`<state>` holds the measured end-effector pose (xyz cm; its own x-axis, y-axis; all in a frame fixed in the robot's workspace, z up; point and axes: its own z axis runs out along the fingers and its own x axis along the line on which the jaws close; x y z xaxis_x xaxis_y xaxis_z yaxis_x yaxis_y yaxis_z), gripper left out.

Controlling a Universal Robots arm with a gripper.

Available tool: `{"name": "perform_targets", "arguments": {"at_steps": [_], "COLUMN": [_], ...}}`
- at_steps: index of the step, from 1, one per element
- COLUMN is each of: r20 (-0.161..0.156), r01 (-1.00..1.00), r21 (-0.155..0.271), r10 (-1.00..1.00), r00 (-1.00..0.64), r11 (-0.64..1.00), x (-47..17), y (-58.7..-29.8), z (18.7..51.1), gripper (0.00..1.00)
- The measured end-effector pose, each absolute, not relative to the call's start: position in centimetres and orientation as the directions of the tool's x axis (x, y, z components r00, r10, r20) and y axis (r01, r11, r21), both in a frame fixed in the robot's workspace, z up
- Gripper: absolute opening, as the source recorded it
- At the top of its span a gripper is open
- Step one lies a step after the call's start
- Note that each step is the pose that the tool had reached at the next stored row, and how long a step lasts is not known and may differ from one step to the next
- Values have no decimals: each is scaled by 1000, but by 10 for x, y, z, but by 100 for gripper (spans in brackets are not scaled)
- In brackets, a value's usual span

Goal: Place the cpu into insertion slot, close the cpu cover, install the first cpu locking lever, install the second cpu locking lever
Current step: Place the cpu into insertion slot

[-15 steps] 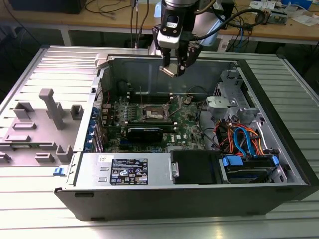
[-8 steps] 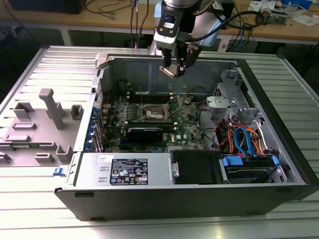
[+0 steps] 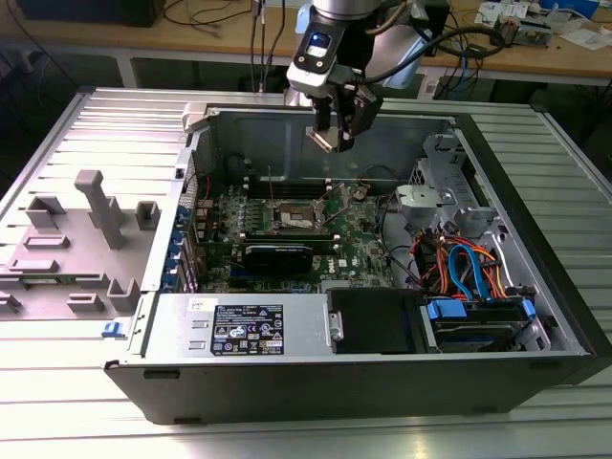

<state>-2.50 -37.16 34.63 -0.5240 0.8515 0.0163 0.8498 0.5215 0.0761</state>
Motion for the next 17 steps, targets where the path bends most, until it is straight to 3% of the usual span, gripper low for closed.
{"name": "perform_targets", "arguments": {"at_steps": [17], "r20": [16], "r01": [899], "r21": [76], "r10": [901], "r00": [-433], "r11": [431], "x": [-25], "y": [-372], "z": [341], "gripper": [54]}}
